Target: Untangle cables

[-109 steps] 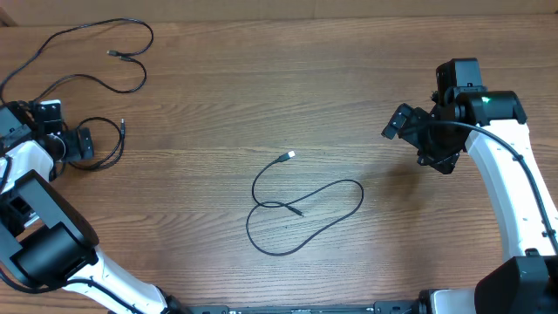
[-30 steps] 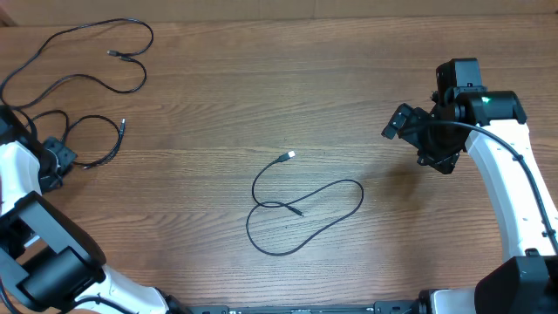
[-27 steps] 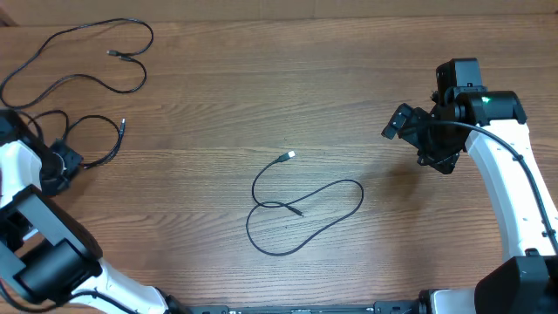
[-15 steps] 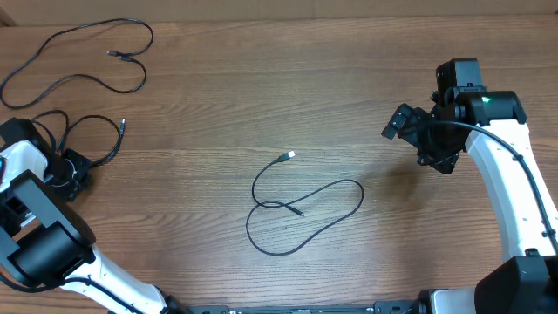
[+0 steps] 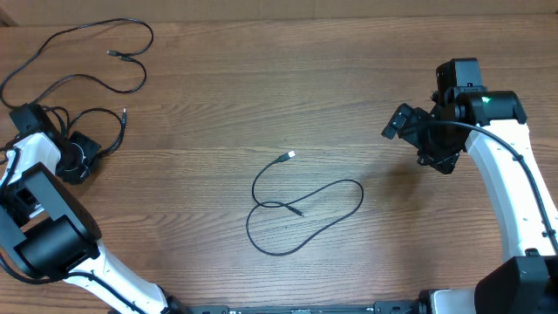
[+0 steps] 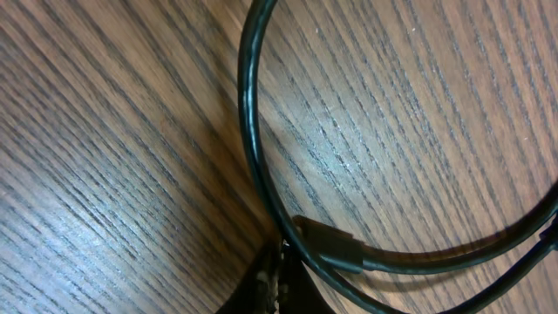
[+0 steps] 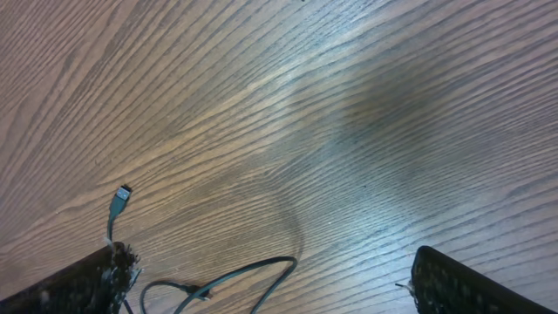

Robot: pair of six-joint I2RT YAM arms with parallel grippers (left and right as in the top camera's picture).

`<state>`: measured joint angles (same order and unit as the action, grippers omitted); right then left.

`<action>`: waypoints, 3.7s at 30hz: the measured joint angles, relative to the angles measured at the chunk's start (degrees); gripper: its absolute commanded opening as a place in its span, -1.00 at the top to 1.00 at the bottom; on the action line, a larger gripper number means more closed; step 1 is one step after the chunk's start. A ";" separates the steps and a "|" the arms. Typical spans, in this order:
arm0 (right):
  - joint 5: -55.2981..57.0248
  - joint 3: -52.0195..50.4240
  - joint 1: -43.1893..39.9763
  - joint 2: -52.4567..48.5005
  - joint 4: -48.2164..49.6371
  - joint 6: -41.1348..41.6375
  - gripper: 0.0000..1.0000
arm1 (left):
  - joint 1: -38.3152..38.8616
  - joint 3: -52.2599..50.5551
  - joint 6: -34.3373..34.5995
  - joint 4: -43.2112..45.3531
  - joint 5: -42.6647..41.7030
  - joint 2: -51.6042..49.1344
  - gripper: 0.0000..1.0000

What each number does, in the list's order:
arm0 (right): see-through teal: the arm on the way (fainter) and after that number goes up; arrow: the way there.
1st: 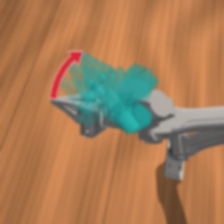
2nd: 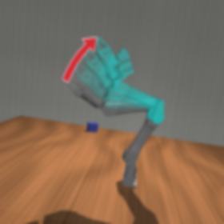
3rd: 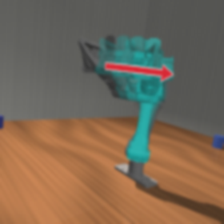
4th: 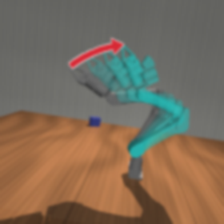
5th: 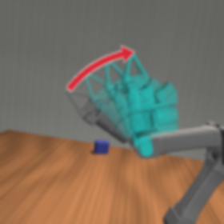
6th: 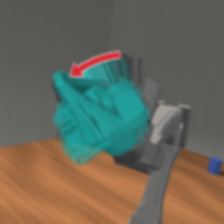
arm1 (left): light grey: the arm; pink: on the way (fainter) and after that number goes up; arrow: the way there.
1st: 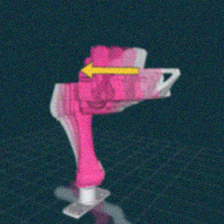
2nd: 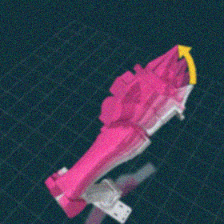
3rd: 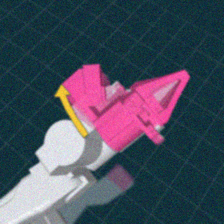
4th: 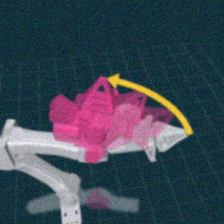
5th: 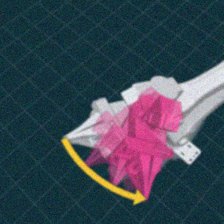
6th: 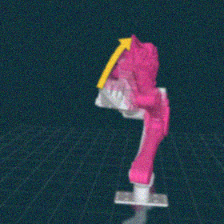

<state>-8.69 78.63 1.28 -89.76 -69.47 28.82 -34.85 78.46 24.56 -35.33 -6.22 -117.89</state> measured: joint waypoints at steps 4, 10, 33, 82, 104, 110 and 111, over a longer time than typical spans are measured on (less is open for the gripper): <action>0.00 0.00 0.00 0.00 0.00 0.02 -1.00 | 0.24 1.40 0.59 -4.02 2.05 -0.22 0.41; 0.00 0.00 -0.02 0.00 0.07 0.02 -1.00 | -0.44 7.87 0.20 -20.61 3.89 -2.58 0.27; 0.02 0.00 0.00 0.00 0.00 0.00 -1.00 | 17.33 28.52 -33.29 -47.04 -42.16 -2.86 -0.99; 0.00 0.00 -0.02 0.00 -0.04 -0.11 -1.00 | 68.11 26.88 -59.32 -52.96 -15.72 -3.34 -0.70; 0.00 0.00 -0.02 0.00 0.02 -0.11 -1.00 | 71.12 21.40 -60.78 -48.68 -17.57 -7.96 0.92; 0.00 0.00 -0.02 0.00 0.00 -0.11 -1.00 | 70.82 21.29 -57.70 -49.83 -18.64 -7.96 0.92; 0.00 0.00 0.00 0.00 0.00 -0.11 -1.00 | 70.42 21.77 -57.20 -50.73 -18.93 -7.96 0.92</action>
<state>-8.69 78.63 1.28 -89.76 -69.47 28.71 35.57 100.22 -32.64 -86.06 -25.15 -125.84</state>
